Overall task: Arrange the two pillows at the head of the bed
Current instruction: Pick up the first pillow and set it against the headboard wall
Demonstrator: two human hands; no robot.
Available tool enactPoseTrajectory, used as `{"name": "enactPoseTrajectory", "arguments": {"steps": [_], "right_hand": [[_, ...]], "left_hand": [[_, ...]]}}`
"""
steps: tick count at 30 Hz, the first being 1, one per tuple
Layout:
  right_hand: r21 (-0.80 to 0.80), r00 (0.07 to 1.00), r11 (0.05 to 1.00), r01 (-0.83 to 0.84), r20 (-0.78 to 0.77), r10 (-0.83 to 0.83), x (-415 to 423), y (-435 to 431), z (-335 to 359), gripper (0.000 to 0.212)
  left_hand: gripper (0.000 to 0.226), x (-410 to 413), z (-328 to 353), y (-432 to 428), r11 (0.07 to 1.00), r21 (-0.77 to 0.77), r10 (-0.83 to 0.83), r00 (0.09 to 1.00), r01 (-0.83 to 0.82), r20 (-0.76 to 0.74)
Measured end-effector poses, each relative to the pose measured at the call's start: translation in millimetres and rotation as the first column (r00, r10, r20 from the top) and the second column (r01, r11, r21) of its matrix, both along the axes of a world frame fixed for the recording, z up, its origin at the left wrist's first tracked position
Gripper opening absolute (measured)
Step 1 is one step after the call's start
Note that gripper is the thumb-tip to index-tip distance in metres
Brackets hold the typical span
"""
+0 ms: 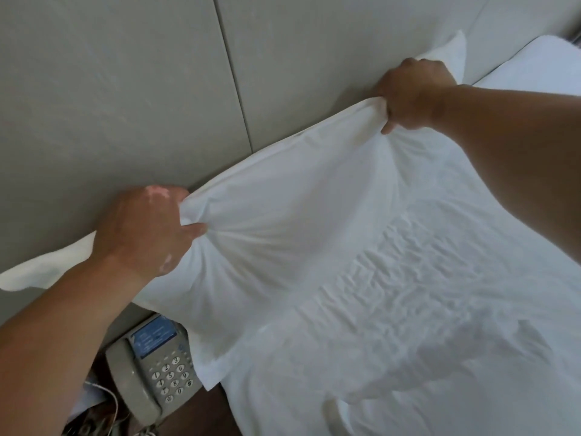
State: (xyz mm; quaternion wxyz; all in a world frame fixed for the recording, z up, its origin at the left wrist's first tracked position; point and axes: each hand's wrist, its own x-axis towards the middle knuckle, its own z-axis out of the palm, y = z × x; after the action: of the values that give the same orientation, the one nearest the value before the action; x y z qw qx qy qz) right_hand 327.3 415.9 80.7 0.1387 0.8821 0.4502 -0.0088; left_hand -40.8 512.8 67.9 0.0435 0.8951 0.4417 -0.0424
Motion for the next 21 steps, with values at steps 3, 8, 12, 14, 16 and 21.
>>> {"name": "enactPoseTrajectory", "arguments": {"steps": [3, 8, 12, 14, 16, 21], "right_hand": [[0.034, 1.000, 0.999, 0.007, -0.031, -0.006, 0, -4, -13, 0.044], [0.004, 0.985, 1.000, 0.009, -0.171, -0.008, 2, -6, -43, 0.064], [-0.004, 0.984, 1.000, 0.026, -0.174, -0.026, 1, -1, -42, 0.074], [-0.019, 0.988, 1.000, 0.001, -0.155, -0.004, -1, -4, -39, 0.072], [-0.032, 0.987, 0.999, -0.019, -0.159, 0.014, 0, -8, -32, 0.073], [0.026, 0.974, 0.999, -0.020, -0.225, 0.025, -4, -41, 4, 0.074]], "left_hand": [[0.047, -5, -12, 0, 1.000, 0.008, 0.015, 1.000, -0.015, 0.008], [0.061, -2, -42, 6, 0.977, -0.171, 0.113, 0.991, -0.125, -0.078], [0.064, 1, -45, 12, 0.968, -0.199, 0.139, 0.988, -0.150, -0.067], [0.068, -1, -44, 13, 0.963, -0.218, 0.146, 0.987, -0.156, -0.063], [0.073, -5, -41, 13, 0.958, -0.237, 0.145, 0.986, -0.160, -0.077], [0.091, -14, -16, 1, 0.955, -0.268, 0.102, 0.987, -0.131, -0.123]]}}
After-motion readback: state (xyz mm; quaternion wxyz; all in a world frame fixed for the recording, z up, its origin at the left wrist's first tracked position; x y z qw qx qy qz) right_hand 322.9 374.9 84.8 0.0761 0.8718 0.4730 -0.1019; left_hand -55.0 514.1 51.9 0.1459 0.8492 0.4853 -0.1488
